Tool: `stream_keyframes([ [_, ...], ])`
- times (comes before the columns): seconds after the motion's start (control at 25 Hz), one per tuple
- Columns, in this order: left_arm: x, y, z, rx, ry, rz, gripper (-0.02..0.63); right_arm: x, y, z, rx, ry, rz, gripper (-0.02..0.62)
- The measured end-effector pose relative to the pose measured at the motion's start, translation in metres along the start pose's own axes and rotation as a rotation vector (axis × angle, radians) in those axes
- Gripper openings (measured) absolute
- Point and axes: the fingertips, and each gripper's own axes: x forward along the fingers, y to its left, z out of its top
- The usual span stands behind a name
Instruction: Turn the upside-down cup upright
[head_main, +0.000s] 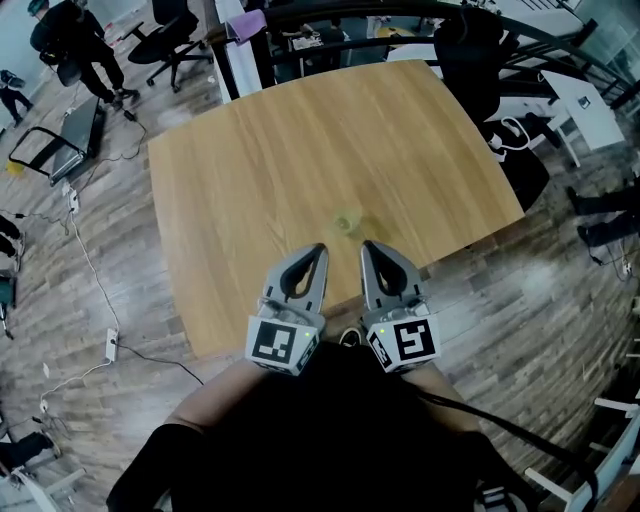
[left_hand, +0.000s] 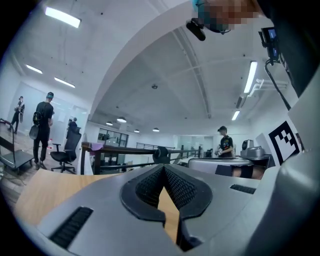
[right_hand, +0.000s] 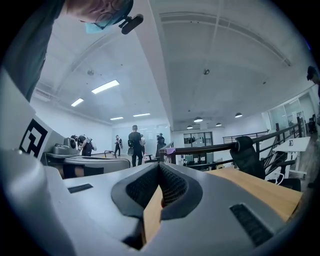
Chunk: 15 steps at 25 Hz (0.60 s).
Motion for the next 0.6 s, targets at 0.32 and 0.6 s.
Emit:
stream_keyframes([
  [0.32, -0.012, -0.050, 0.008, 0.035, 0.010, 0.070, 0.006, -0.047, -0.011, 0.016, 0.009, -0.030, 0.039, 0.012],
  [0.6, -0.023, -0.100, -0.001, 0.065, -0.002, 0.101, 0.006, -0.090, -0.021, 0.015, 0.004, -0.072, 0.061, 0.012],
])
